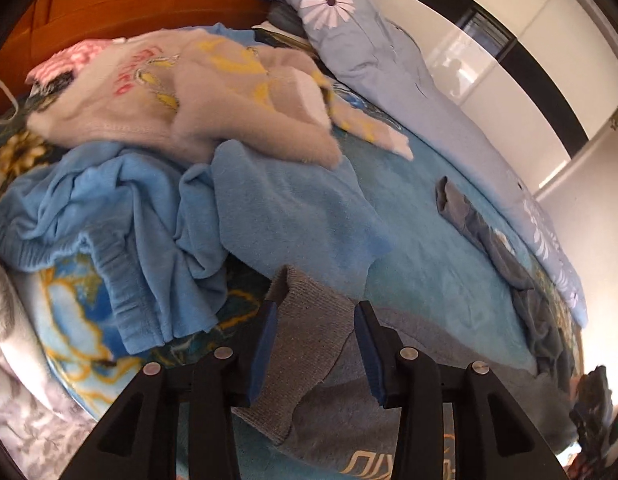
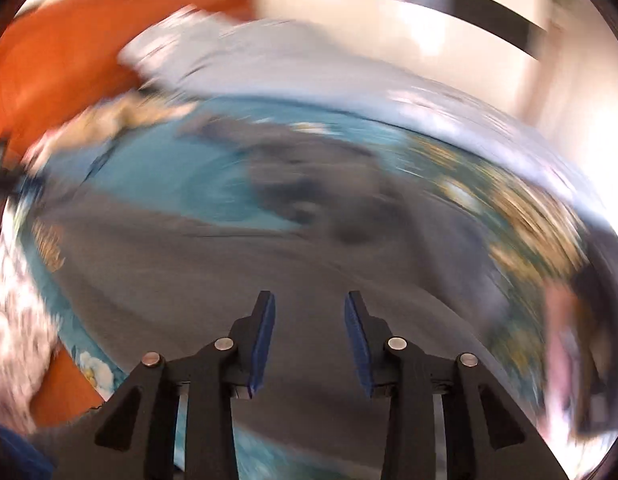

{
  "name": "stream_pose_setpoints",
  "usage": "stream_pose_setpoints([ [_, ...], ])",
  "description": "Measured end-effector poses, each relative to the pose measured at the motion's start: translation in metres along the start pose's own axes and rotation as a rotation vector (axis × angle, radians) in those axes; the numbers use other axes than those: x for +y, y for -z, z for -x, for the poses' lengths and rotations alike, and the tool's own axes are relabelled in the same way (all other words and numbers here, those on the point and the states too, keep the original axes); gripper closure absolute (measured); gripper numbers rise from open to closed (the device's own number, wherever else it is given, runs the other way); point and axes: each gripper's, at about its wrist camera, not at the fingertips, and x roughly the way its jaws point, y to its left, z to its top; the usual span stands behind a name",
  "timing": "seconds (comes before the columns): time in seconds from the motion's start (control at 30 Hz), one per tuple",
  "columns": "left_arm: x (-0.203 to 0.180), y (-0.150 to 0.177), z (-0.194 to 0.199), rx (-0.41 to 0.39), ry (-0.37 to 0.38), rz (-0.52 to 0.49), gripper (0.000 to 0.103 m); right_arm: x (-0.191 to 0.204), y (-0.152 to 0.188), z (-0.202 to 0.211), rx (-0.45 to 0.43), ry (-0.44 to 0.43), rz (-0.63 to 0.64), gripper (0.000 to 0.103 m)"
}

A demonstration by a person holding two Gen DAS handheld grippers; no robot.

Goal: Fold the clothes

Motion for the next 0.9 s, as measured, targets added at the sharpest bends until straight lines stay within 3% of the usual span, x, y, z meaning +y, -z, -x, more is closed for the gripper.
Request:
stream_pose_setpoints([
  [0.17, -0.002, 0.000, -0.007, 0.035, 0.005, -0.082, 0.059, 0.063, -0.046, -0.057, 0.024, -0.097, 0.301, 0.066],
  [0.37, -0.016, 0.002, -0.022, 0.080, 0.031, -0.183, 0.061, 0.082, -0.061, -0.096, 0.065, -0.182, 0.434, 0.066],
  [0.53, -0.026, 0.007, -0.024, 0.097, 0.039, -0.267, 0.062, 0.094, -0.054, -0.112, 0.110, -0.213, 0.537, 0.066],
  [0.6, -0.027, 0.009, -0.021, 0.094, 0.033, -0.281, 0.065, 0.099, -0.053, -0.111, 0.114, -0.217, 0.568, 0.066],
  [0.67, -0.025, 0.009, -0.017, 0.081, 0.040, -0.276, 0.076, 0.104, -0.052, -0.111, 0.117, -0.220, 0.598, 0.066],
  [0.7, -0.024, 0.009, -0.016, 0.074, 0.037, -0.274, 0.080, 0.105, -0.053, -0.113, 0.133, -0.225, 0.590, 0.067],
  [0.73, -0.024, 0.010, -0.015, 0.065, 0.029, -0.274, 0.089, 0.106, -0.054, -0.116, 0.149, -0.229, 0.583, 0.076],
  [0.77, -0.024, 0.011, -0.013, 0.057, 0.031, -0.273, 0.091, 0.107, -0.055, -0.119, 0.164, -0.234, 0.575, 0.086],
  [0.9, -0.024, 0.014, -0.001, 0.030, 0.057, -0.256, 0.094, 0.108, -0.054, -0.113, 0.158, -0.262, 0.549, 0.096],
])
